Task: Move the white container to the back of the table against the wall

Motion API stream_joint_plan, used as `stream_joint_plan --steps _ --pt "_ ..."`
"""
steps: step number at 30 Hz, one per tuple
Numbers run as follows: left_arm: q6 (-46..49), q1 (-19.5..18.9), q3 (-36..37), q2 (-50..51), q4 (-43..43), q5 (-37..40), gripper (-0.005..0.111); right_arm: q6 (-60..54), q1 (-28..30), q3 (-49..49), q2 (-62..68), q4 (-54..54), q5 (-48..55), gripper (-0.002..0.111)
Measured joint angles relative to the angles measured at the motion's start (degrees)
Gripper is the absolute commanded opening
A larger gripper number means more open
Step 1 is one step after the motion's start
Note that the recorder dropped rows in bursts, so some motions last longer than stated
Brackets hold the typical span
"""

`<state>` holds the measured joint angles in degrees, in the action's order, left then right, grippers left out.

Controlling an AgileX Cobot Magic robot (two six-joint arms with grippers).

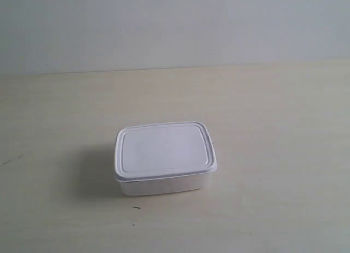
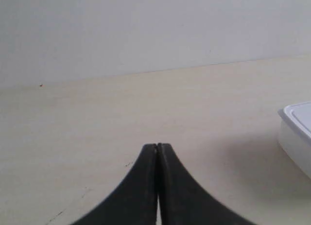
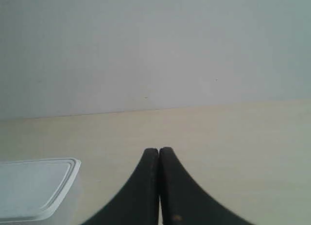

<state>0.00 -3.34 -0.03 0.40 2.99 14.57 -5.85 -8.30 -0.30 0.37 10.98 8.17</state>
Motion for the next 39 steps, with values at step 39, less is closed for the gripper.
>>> stream_joint_plan --steps 39 --pt "6.05 0.0 0.0 0.0 -0.46 -10.09 0.0 0.46 0.0 0.0 0.0 0.0 -7.81 0.0"
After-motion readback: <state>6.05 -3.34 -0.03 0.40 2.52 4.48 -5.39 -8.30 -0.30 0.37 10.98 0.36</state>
